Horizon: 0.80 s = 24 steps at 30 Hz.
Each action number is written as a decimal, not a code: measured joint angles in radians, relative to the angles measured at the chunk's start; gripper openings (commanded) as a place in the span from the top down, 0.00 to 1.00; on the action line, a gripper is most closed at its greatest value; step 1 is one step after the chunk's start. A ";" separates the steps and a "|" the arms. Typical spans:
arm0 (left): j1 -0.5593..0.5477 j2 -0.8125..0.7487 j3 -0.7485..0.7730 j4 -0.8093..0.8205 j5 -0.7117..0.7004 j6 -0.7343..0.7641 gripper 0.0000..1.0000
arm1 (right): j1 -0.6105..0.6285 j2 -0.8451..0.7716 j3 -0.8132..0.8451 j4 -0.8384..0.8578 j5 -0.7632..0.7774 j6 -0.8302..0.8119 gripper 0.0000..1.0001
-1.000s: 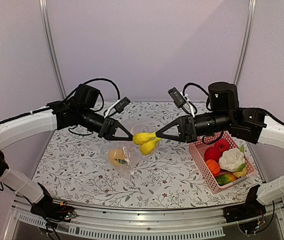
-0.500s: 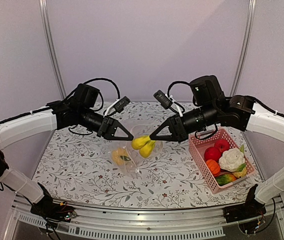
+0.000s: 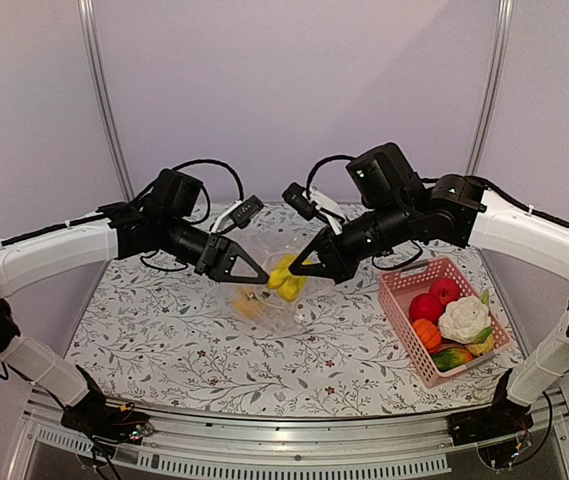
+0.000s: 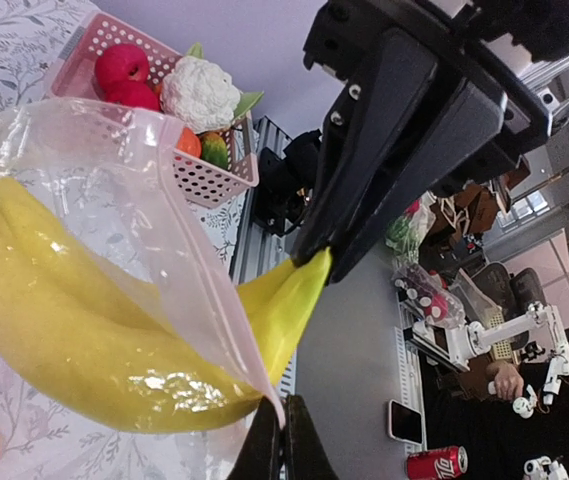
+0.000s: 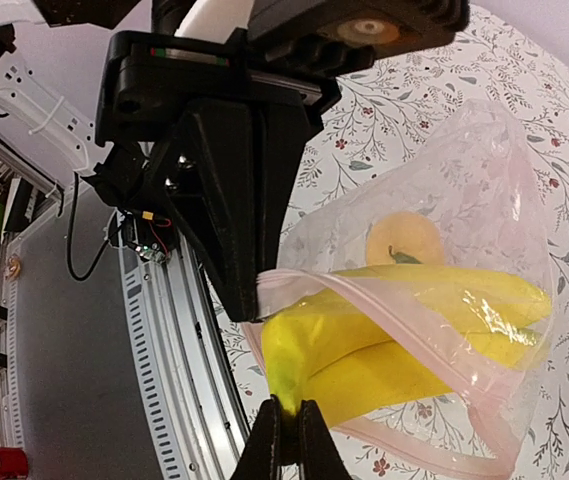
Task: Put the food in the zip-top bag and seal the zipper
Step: Place the fake fruit in the zipper food storage bag.
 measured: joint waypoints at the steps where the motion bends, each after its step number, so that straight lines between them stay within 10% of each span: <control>1: 0.000 0.001 0.000 0.000 0.002 0.000 1.00 | 0.006 0.011 0.009 -0.002 0.013 -0.008 1.00; 24: 0.000 0.009 0.002 0.052 -0.023 -0.043 1.00 | 0.082 0.093 -0.158 0.352 0.393 0.152 0.88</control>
